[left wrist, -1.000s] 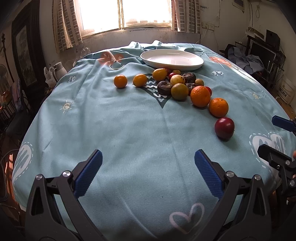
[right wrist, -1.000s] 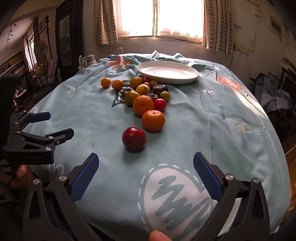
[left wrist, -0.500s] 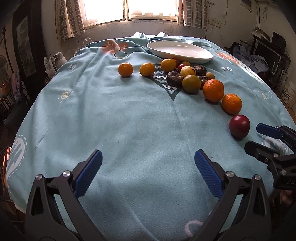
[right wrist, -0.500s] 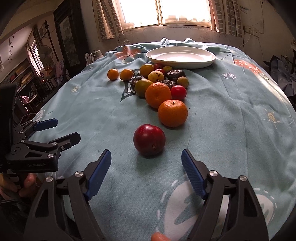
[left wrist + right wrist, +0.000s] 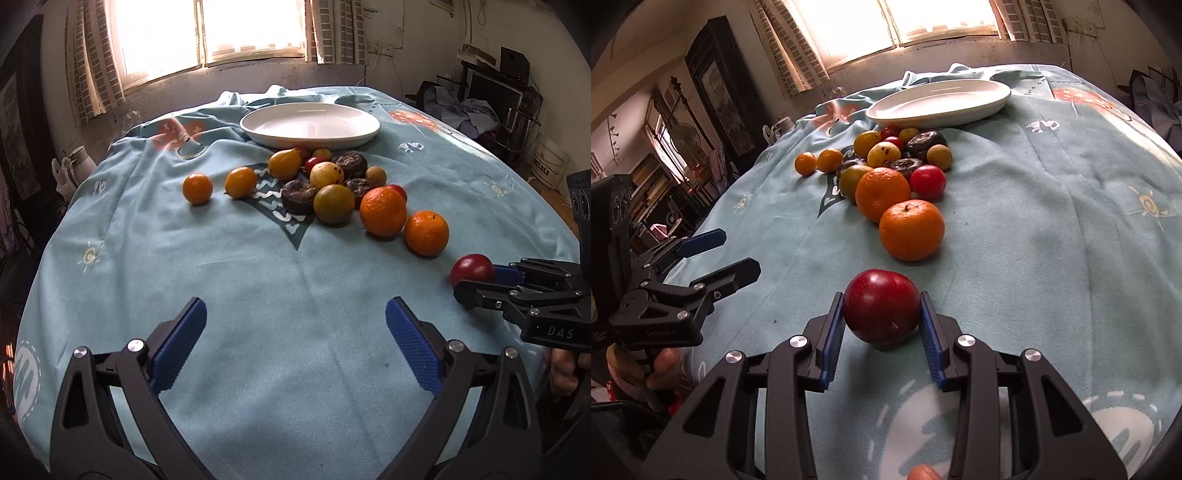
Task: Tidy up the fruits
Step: 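Grasp the red apple with the right gripper while the left approaches oranges, then carry the red apple and an orange onto the white plate and release both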
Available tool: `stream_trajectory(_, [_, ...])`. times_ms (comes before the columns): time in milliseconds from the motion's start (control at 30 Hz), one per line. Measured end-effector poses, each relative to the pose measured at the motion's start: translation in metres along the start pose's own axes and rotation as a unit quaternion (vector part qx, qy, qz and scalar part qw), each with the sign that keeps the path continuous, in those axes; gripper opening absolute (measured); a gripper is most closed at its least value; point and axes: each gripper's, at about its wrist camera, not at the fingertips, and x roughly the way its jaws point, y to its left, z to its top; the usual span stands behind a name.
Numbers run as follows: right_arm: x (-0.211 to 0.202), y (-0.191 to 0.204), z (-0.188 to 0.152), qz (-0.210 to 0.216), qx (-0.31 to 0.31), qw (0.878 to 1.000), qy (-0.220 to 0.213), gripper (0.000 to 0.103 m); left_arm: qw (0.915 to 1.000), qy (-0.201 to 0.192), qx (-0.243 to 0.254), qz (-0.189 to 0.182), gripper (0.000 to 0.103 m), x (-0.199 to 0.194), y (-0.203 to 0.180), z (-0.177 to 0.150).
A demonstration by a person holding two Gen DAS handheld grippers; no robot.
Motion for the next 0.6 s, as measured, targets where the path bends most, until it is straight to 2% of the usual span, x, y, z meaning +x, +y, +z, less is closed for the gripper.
stream_trajectory(100, [-0.017, -0.021, -0.004, -0.01, 0.019, 1.0, -0.02, 0.04, 0.9987, -0.007, 0.035, -0.037, 0.084, 0.007, -0.026, 0.017])
stream_trajectory(133, [-0.021, -0.028, -0.005, -0.013, 0.027, 0.999, -0.026, 0.04, 0.9979, -0.005, 0.046, -0.045, 0.076, 0.011, -0.037, 0.021])
stream_trajectory(233, [-0.031, -0.044, -0.007, -0.014, 0.044, 0.998, -0.038, 0.04, 0.9941, 0.015, 0.07, -0.081, 0.059, 0.028, -0.066, 0.029])
stream_trajectory(467, [-0.036, -0.067, -0.013, 0.005, 0.064, 0.997, -0.044, 0.04, 0.9895, 0.052, 0.068, -0.117, 0.058, 0.056, -0.097, 0.042])
stream_trajectory(600, [-0.036, -0.069, -0.014, 0.021, 0.064, 0.997, -0.044, 0.04, 0.9916, 0.057, 0.059, -0.1, 0.058, 0.067, -0.099, 0.05])
